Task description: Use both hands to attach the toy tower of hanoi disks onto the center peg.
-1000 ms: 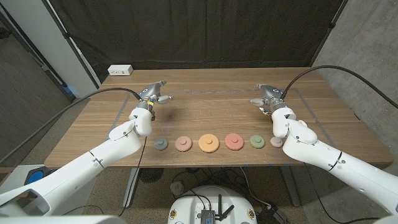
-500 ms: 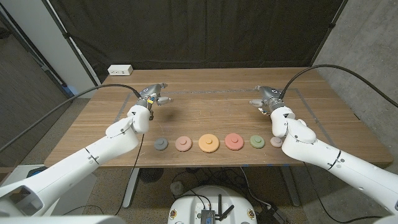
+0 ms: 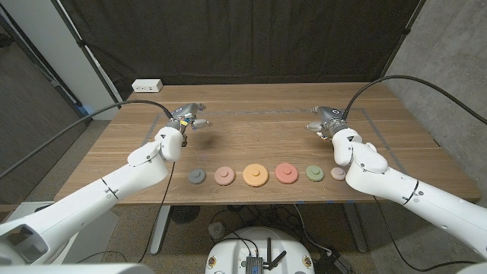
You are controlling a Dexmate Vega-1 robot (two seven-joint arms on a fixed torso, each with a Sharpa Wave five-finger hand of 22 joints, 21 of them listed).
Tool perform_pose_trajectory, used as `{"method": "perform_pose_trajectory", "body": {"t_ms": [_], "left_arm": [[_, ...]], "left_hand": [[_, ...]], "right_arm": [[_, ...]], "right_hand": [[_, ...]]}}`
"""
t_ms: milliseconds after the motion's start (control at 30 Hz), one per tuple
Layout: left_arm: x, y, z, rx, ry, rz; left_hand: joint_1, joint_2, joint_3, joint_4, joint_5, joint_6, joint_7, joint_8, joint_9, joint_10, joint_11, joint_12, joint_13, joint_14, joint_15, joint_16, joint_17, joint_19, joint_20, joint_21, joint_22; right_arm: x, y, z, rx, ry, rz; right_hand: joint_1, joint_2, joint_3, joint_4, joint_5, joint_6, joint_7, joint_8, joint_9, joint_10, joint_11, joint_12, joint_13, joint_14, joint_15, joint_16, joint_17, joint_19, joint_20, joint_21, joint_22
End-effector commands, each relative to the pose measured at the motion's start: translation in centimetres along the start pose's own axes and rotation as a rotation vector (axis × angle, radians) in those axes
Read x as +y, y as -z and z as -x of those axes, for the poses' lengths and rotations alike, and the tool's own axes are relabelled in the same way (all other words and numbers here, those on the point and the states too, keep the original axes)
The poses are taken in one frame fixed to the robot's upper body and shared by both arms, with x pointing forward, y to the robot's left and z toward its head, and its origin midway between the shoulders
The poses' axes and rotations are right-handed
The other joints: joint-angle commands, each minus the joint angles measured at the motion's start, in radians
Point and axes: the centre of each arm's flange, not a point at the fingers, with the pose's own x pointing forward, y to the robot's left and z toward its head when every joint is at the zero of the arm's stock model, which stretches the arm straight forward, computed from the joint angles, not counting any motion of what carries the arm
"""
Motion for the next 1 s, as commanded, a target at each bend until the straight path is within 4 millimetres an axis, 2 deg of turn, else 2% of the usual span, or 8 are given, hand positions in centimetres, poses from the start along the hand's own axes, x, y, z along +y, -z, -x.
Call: {"method": "perform_pose_trajectory", "body": {"t_ms": [33, 300, 433, 700, 1000], "left_arm": [[0.1, 0.1, 0.3, 0.005, 0.015, -0.01], [0.7, 0.2, 0.8, 0.006, 0.006, -0.028], [0.8, 0.3, 1.2, 0.006, -0.004, -0.035], [0.8, 0.7, 1.6, -0.003, -0.015, -0.027], [-0.7, 1.1, 1.5, 0.018, -0.047, 0.041]], "left_hand": [[0.011, 0.003, -0.004, 0.0, 0.007, 0.01, -0.003, 0.008, 0.003, 0.008, 0.001, 0.009, 0.004, 0.008, -0.044, 0.006, 0.0, 0.01, -0.096, 0.009, -0.001], [0.012, 0.005, -0.009, 0.001, 0.007, 0.022, -0.006, 0.009, 0.003, 0.021, -0.007, 0.012, 0.006, 0.014, -0.044, 0.015, -0.001, 0.014, -0.098, 0.016, -0.004], [0.014, 0.006, -0.011, 0.001, 0.008, 0.027, -0.01, 0.01, 0.003, 0.025, -0.011, 0.012, 0.006, 0.014, -0.044, 0.016, -0.004, 0.015, -0.099, 0.019, -0.005], [0.016, 0.007, -0.016, 0.002, 0.008, 0.041, -0.011, 0.012, 0.003, 0.038, -0.02, 0.015, 0.008, 0.017, -0.044, 0.023, -0.007, 0.016, -0.1, 0.026, -0.007], [0.018, 0.01, -0.021, 0.002, 0.009, 0.051, -0.019, 0.013, 0.003, 0.053, -0.03, 0.019, 0.01, 0.023, -0.044, 0.03, -0.01, 0.023, -0.102, 0.034, -0.01]], "right_arm": [[0.0, -0.1, 0.3, -0.006, -0.024, 0.014], [0.1, -0.4, 1.1, -0.002, -0.029, 0.041], [0.2, -0.3, 1.5, -0.006, -0.031, 0.036], [0.4, 0.0, 2.7, -0.017, -0.03, 0.035], [0.2, 0.9, 4.2, -0.065, -0.041, 0.059]], "right_hand": [[0.005, 0.004, -0.003, 0.002, 0.009, 0.013, 0.001, 0.008, 0.003, 0.009, 0.004, 0.002, 0.002, 0.004, -0.113, -0.002, 0.003, -0.005, -0.105, 0.009, 0.001], [0.004, 0.002, -0.01, 0.001, 0.012, 0.008, 0.001, 0.003, 0.001, 0.011, 0.009, -0.006, -0.005, 0.013, -0.113, 0.005, 0.012, -0.004, -0.105, 0.024, -0.004], [0.004, 0.002, -0.011, 0.001, 0.014, 0.009, -0.004, 0.002, 0.001, 0.007, 0.001, -0.009, -0.008, 0.01, -0.113, 0.002, 0.013, -0.008, -0.105, 0.026, -0.008], [0.004, 0.003, -0.012, 0.001, 0.015, 0.012, -0.011, 0.002, 0.001, 0.008, 0.0, -0.011, -0.009, 0.006, -0.113, -0.003, 0.012, -0.011, -0.105, 0.029, -0.012], [0.007, 0.002, -0.016, 0.0, 0.017, 0.015, -0.015, 0.001, 0.002, 0.009, -0.003, -0.014, -0.014, -0.001, -0.113, -0.01, 0.01, -0.017, -0.105, 0.041, -0.018]]}}
